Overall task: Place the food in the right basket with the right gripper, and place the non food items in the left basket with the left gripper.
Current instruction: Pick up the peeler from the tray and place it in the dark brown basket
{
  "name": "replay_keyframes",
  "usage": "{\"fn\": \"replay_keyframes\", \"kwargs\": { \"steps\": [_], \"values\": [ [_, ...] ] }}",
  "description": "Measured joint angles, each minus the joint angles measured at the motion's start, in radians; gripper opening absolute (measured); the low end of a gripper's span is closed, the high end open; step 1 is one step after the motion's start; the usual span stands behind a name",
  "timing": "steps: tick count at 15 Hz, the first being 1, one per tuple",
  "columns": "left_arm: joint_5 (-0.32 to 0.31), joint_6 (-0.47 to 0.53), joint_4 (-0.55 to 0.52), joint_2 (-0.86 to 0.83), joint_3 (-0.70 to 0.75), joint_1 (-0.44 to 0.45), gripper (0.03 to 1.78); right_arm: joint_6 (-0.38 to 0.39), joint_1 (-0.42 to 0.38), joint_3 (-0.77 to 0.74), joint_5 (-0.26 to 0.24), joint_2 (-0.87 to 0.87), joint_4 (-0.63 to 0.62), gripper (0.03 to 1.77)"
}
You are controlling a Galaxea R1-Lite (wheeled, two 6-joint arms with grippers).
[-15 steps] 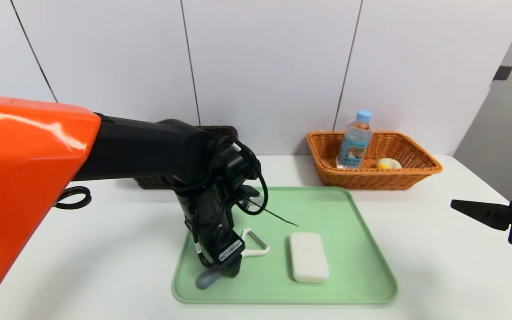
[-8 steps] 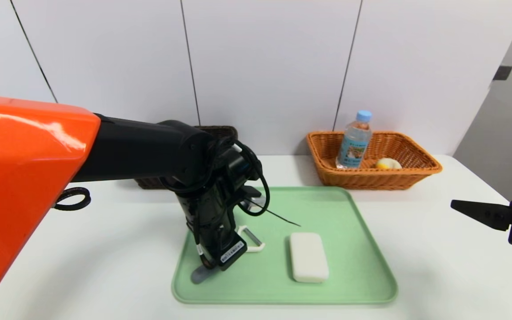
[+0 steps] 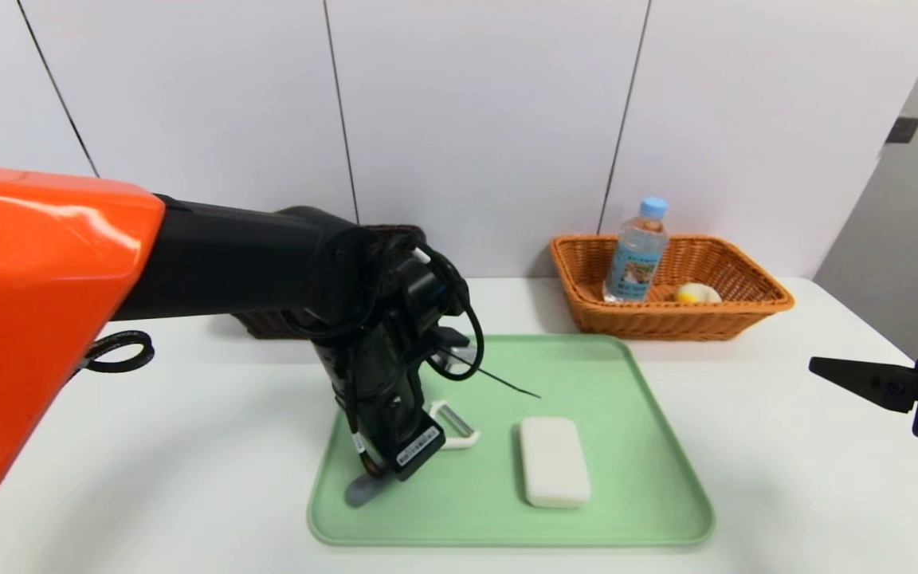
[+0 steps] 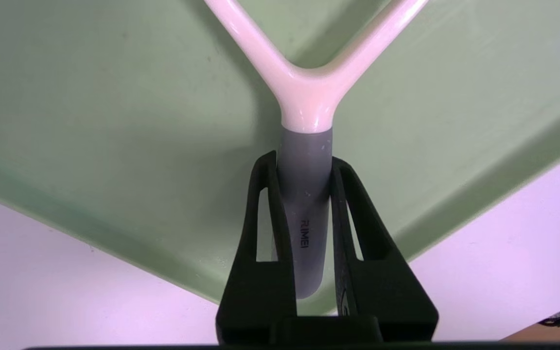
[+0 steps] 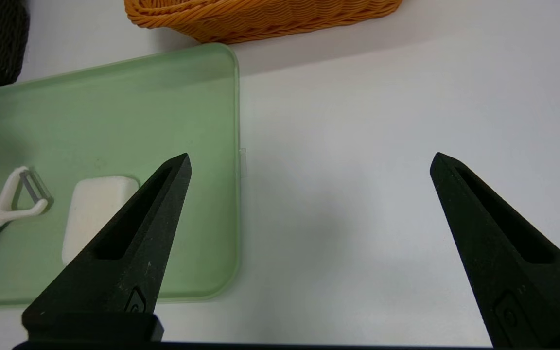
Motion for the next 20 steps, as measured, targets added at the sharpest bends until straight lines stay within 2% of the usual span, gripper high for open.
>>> {"fn": "replay_keyframes", "kwargs": {
  "steps": [4,7,9,11,13,16,20],
  "values": [
    [-0.054,-0.025,0.020,-0.056,-0.114,-0.018,0.26,0.000,0.000,0.003,-0.001,-0.006,0.000,1.70],
    [-0.058,-0.079,0.036,-0.095,-0.251,-0.025,0.26,0.000,-0.001,0.014,-0.001,-0.012,0.000,1.70],
    [-0.028,-0.168,-0.033,-0.129,-0.295,-0.024,0.26,0.000,0.000,0.014,-0.001,-0.013,0.000,1.70],
    [0.053,-0.221,-0.104,-0.156,-0.305,-0.010,0.26,0.000,0.000,0.014,-0.001,-0.013,0.000,1.70],
    [0.087,-0.250,-0.164,-0.184,-0.308,0.025,0.26,0.000,-0.001,0.010,-0.001,-0.011,0.000,1.70],
    [0.092,-0.253,-0.188,-0.204,-0.308,0.094,0.26,-0.001,-0.001,0.012,-0.003,-0.010,0.000,1.70],
    [0.088,-0.246,-0.279,-0.154,-0.309,0.239,0.26,-0.006,0.000,0.002,-0.013,-0.002,0.000,1.70]
  ]
}}
